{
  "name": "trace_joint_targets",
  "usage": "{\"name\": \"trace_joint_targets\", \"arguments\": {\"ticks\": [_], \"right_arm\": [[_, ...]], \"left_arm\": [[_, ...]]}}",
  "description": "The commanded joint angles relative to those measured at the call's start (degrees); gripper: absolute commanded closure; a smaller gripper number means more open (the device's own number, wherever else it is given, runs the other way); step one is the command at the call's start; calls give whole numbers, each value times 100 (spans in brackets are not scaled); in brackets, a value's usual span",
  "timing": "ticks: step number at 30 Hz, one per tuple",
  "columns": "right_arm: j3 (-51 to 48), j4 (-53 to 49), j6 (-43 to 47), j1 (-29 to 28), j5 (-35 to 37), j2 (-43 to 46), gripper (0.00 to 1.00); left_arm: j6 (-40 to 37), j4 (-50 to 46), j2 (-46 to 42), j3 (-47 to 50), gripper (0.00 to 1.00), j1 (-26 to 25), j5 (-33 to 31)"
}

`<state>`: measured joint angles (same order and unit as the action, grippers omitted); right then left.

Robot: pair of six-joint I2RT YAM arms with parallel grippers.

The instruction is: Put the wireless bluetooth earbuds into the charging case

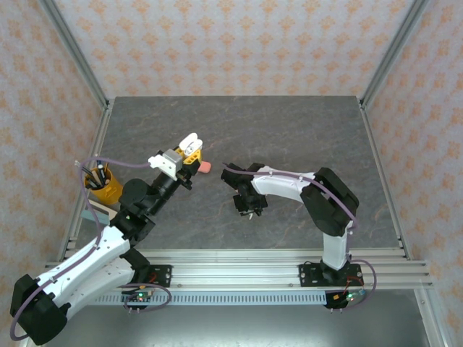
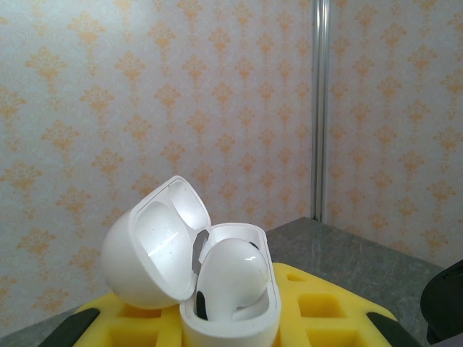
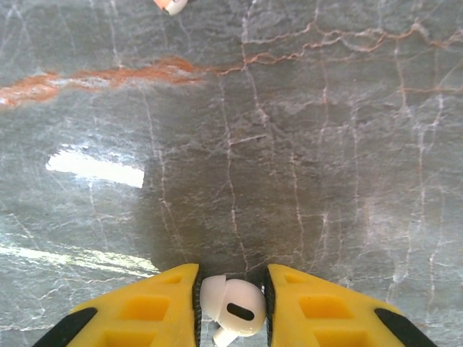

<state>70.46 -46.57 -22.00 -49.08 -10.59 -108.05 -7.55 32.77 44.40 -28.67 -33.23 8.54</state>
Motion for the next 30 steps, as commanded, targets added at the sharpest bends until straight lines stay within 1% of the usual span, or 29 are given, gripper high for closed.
{"name": "trace_joint_targets", "arguments": {"ticks": [1, 4, 8, 12, 20, 30], "right_arm": [[-243, -295, -32, 29, 149, -18, 72], [-225, -309, -33, 30, 161, -6, 72], [-196, -373, -152, 30, 227, -32, 61], [-107, -560, -517, 30, 314, -15, 56], [-130, -364, -1372, 31, 91, 30, 56], [-205, -303, -1434, 73, 212, -10, 61]], "left_arm": [[-3, 147, 25, -147, 100, 40, -18], [4, 150, 33, -148, 100, 38, -17], [8, 144, 42, -157, 100, 37, -14], [-12, 136, 25, -157, 100, 37, -25], [-18, 147, 27, -139, 100, 37, -19], [-27, 139, -1, -123, 100, 38, -27]]}}
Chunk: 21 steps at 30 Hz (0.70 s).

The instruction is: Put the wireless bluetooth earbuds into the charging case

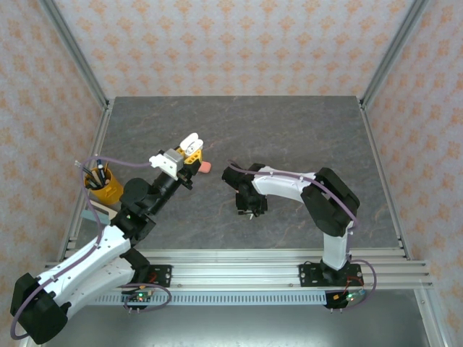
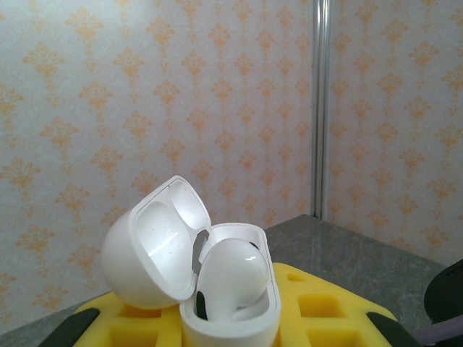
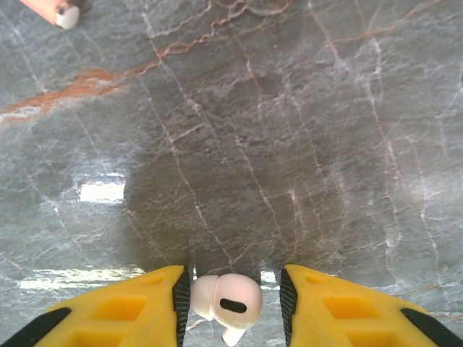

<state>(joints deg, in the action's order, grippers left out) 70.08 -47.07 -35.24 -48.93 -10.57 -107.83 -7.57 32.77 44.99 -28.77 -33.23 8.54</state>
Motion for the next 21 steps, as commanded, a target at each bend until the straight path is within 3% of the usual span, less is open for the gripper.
{"name": "trace_joint_targets", "arguments": {"ticks": [1, 21], "right_arm": [[-187, -235, -106, 65, 205, -21, 62], [-224, -384, 12, 129, 378, 387, 73]], "left_arm": [[-25, 141, -61, -111, 100, 44, -27], [-7, 116, -52, -137, 100, 39, 0]]}}
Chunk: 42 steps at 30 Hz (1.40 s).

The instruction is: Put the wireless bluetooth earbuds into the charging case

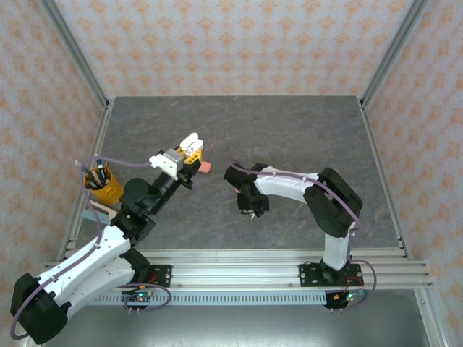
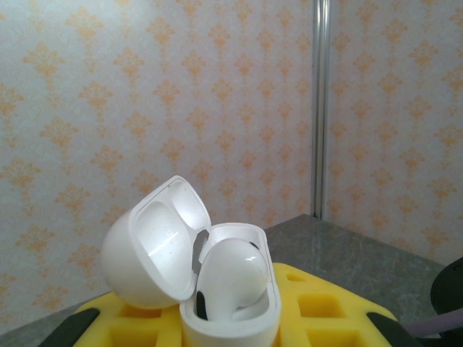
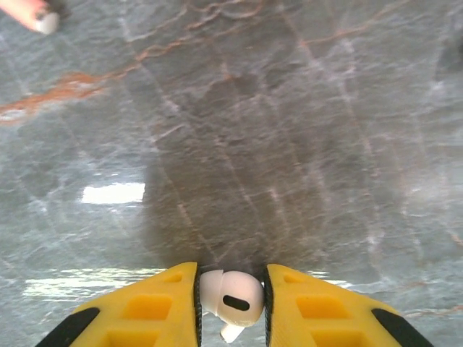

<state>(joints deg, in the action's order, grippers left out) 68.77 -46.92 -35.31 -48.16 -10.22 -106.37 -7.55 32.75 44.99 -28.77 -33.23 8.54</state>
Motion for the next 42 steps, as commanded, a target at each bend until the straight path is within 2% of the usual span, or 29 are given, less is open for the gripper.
{"name": "trace_joint_targets", "arguments": {"ticks": [1, 9, 15, 22, 28, 34, 42], "right_arm": [[-73, -407, 22, 57, 362, 277, 74], [119, -533, 61, 77, 540, 635, 74], [613, -753, 226, 131, 887, 1101, 74], [1720, -786, 755, 246, 1470, 1811, 74], [3004, -580, 1526, 290, 1872, 1999, 73], [3900, -142, 2334, 285, 1632, 1971, 73], [3931, 634, 3066, 290, 857, 2012, 73]], "left_arm": [[-9, 124, -43, -137, 100, 45, -1], [-13, 119, -25, -146, 100, 38, 34], [-27, 85, -14, -180, 100, 39, 104], [-71, 29, 40, -242, 100, 43, 202], [-60, -10, 188, -369, 100, 39, 354], [32, -16, 414, -538, 100, 40, 491], [184, 127, 776, -807, 100, 27, 569]]}}
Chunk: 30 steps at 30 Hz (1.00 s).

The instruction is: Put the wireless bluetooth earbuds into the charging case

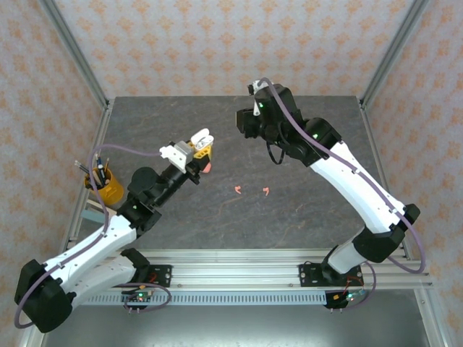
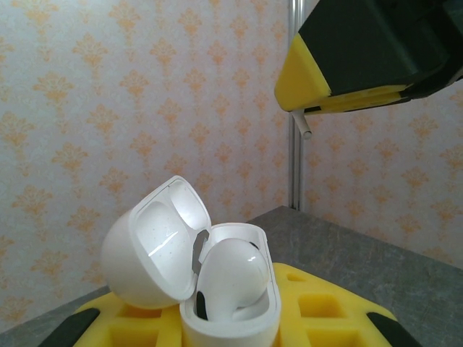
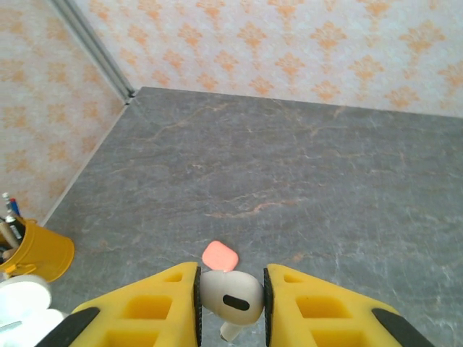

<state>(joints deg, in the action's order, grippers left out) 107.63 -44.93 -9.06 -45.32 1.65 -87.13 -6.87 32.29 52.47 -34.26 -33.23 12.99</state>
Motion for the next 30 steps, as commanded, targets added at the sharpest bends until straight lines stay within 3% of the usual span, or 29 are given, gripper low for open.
{"name": "trace_joint_targets", "arguments": {"ticks": [1, 14, 30], "right_arm": [[-4, 523, 473, 6, -429, 106, 73], [-171, 978, 522, -88, -1239, 35, 73], [-296, 916, 521, -420, -1356, -144, 73]], "left_arm": [[125, 174, 64, -291, 100, 34, 127], [147, 219, 323, -519, 100, 19, 195], [125, 290, 402, -539, 100, -1, 195]]}}
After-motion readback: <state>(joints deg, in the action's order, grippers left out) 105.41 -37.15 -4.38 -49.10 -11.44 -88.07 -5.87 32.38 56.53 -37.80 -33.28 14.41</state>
